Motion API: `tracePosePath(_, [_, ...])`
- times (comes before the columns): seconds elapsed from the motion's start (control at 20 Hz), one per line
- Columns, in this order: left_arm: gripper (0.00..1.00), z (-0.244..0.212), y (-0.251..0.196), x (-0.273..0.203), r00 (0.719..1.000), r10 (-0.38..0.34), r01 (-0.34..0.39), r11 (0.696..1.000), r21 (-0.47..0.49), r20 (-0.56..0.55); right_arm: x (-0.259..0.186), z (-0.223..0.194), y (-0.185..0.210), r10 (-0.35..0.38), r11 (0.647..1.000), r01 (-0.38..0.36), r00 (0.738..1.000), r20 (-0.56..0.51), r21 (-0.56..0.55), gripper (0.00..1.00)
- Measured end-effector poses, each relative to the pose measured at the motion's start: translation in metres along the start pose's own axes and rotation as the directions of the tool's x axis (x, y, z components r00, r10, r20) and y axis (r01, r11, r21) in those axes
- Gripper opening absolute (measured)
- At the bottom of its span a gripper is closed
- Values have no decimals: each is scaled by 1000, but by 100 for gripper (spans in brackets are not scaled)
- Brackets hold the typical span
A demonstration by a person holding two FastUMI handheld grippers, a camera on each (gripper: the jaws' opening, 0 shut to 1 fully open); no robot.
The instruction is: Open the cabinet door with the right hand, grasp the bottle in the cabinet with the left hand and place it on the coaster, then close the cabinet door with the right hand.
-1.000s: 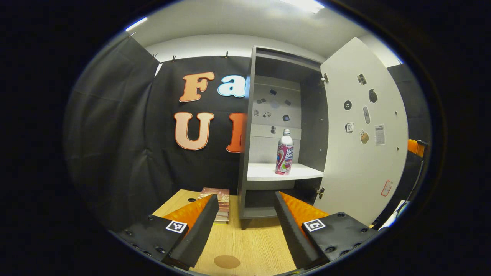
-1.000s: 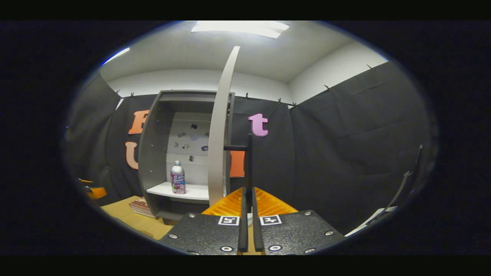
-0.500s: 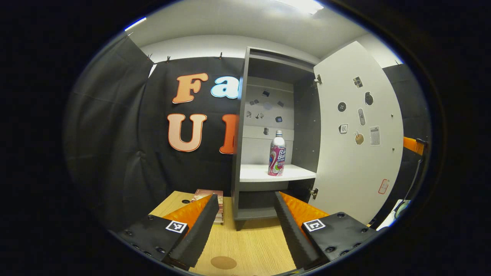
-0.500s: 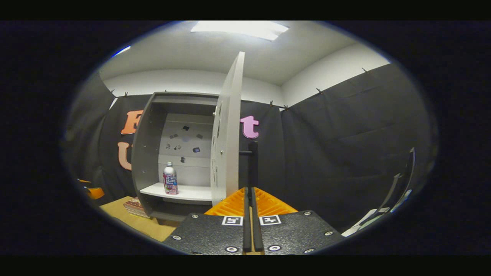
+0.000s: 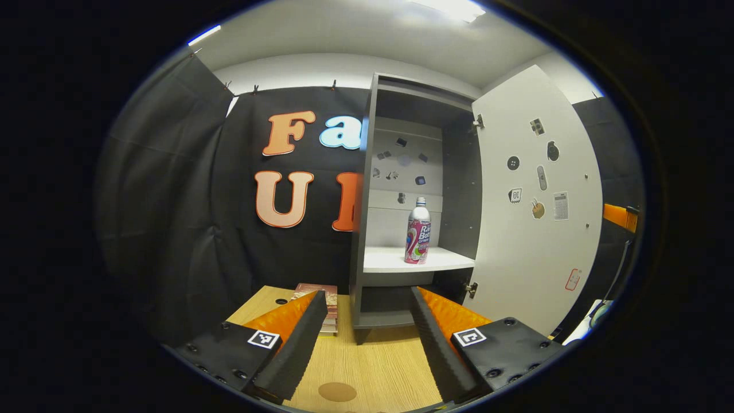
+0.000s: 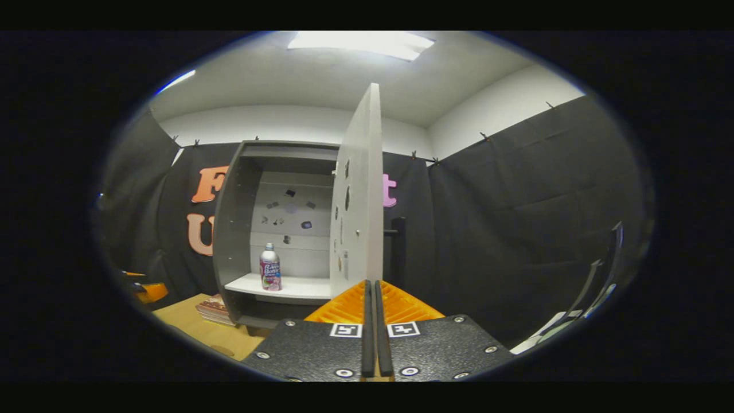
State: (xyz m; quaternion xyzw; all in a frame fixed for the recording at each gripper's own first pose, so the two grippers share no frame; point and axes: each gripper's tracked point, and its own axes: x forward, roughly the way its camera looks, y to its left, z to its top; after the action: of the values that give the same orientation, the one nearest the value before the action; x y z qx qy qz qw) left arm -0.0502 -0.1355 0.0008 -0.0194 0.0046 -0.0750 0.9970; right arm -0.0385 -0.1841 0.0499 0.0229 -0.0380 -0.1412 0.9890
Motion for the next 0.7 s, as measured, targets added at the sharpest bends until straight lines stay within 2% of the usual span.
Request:
tracePosePath(0.05, [94, 1, -1, -1, 1000, 2, -2, 1000, -1, 1, -1, -3, 8, 15, 1000, -15, 1000, -2, -18, 5])
tracePosePath(0.1, [94, 1, -1, 0, 1000, 4, -4, 1000, 0, 3, -1, -4, 15, 18, 999, -18, 1000, -1, -43, 2])
tracePosePath(0.15, [94, 2, -2, 0, 1000, 6, -6, 1000, 3, 4, -3, -6, 21, 27, 997, -27, 1000, 1, -68, 13])
tracePosePath(0.3, [95, 4, -6, 0, 1000, -6, 6, 1000, 17, 2, 0, -21, 58, 81, 993, -83, 996, -27, -88, 19])
tracePosePath(0.35, [94, 5, -8, 1, 1000, -12, 12, 1000, 18, 10, 0, -28, 71, 110, 990, -114, 993, -42, -80, 17])
tracePosePath(0.4, [94, 6, -12, 5, 1000, -25, 25, 999, 21, 14, 5, -33, 84, 138, 987, -141, 989, -53, -74, 25])
tracePosePath(0.5, [95, 7, -20, 16, 998, -54, 54, 998, 18, 15, 13, -46, 110, 178, 981, -183, 980, -84, -66, 29])
tracePosePath(0.6, [95, 9, -27, 32, 996, -85, 85, 996, 8, 18, 23, -55, 133, 204, 975, -211, 974, -101, -70, 41])
tracePosePath(0.65, [94, 11, -28, 43, 994, -102, 102, 995, 8, 25, 30, -56, 144, 210, 973, -218, 973, -97, -75, 40])
tracePosePath(0.7, [94, 14, -29, 55, 993, -117, 117, 993, 10, 34, 36, -57, 155, 211, 972, -219, 973, -90, -82, 48])
